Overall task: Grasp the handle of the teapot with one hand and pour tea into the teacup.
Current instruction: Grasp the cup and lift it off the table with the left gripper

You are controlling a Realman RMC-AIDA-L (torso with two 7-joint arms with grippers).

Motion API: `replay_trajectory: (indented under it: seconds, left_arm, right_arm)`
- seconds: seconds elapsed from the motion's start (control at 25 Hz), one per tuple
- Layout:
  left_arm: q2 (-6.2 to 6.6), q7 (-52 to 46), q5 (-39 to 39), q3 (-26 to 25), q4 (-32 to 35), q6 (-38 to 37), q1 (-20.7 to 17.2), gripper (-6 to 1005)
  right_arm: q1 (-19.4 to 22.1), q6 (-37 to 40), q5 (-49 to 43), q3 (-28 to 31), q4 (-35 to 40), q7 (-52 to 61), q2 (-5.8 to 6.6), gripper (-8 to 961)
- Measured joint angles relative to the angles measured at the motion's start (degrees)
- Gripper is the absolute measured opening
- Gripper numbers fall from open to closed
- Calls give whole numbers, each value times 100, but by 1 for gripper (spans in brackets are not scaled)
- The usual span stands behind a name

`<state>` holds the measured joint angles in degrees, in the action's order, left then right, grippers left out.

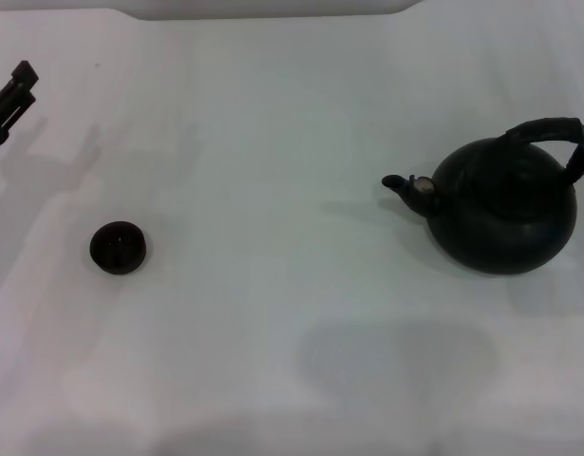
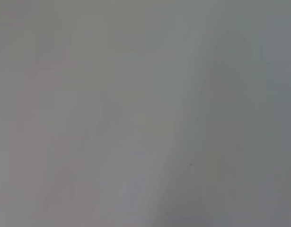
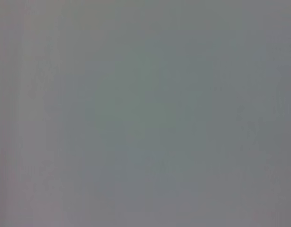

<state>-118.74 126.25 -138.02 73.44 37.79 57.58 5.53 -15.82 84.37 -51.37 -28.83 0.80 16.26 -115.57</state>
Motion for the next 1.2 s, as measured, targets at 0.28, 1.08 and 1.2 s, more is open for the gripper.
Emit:
replay_trajectory:
  seconds: [0.28,1.08,1.2]
  left_arm:
    - [0,-9,13,4,-9,-28,19,772]
    - [7,-440,354,34,195,-54,-19,771]
    - [7,-1034,945,28,862,-402,-250,770]
  right_arm:
    - [0,-2,17,0,9,-1,7,885]
    - [0,-71,20,3,-1,-1,9,884]
    - [0,-71,9,1,-1,-1,9,884]
